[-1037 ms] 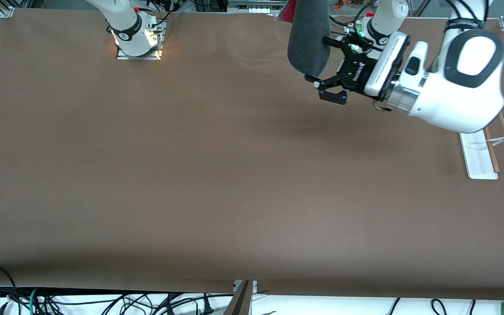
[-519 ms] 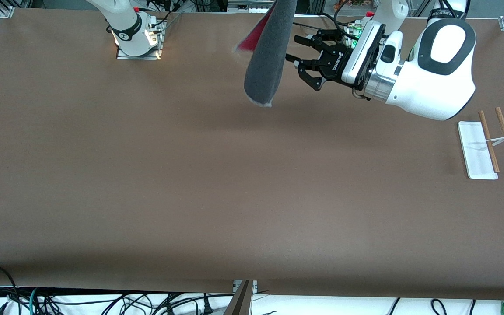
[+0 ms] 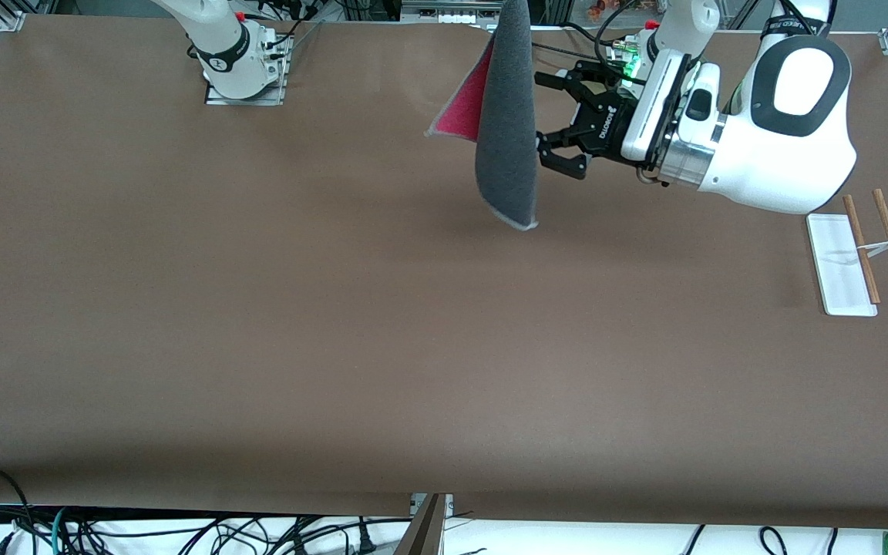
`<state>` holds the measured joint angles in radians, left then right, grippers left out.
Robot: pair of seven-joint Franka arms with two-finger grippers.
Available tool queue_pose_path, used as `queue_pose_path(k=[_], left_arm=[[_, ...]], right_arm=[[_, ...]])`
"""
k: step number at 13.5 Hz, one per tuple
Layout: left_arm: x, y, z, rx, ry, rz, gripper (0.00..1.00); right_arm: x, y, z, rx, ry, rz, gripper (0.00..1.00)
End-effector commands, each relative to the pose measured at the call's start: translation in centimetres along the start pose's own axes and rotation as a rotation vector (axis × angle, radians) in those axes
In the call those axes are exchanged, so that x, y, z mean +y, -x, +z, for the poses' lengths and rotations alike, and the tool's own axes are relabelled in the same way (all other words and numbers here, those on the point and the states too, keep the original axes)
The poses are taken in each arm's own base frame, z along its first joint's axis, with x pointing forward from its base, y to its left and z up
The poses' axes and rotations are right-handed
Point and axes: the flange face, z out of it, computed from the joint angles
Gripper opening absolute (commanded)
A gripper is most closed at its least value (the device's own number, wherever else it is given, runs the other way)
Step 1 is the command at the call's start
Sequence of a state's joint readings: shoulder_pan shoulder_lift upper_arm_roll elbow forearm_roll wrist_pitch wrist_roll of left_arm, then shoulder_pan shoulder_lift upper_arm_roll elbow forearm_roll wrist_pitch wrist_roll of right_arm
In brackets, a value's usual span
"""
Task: Pass towel and hang on rack
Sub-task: 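Carry the towel toward the left gripper while the left gripper approaches, then grasp the hanging towel with the left gripper below the right gripper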
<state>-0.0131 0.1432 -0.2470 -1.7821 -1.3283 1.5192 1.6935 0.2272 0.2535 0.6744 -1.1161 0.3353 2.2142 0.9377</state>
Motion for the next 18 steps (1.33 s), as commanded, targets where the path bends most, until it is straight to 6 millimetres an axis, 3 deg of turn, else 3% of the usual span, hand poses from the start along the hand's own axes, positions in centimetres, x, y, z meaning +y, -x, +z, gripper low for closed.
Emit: queue_pose_path(k=[1, 7, 10, 18], left_arm=[[-0.4, 0.1, -2.1, 0.03, -0.053, 0.052, 1.0], [-1.8, -0.1, -2.0, 0.055, -0.131, 0.054, 1.0], [-2.3, 0.5, 1.0, 0.12, -0.082, 0.044, 1.0], [-2.8, 2.3, 6.1, 0.21, -0.116, 0.064, 1.0]], right_arm=[[-0.6, 0.2, -0.6, -0.011, -0.023, 0.014, 0.0], [-1.0, 1.2, -0.1, -0.026, -0.03, 0.009, 0.0], [-1.0, 1.3, 0.1, -0.029, -0.032, 0.009, 0.0], [-1.1, 1.5, 0.9, -0.033, -0.048, 0.009, 0.0]])
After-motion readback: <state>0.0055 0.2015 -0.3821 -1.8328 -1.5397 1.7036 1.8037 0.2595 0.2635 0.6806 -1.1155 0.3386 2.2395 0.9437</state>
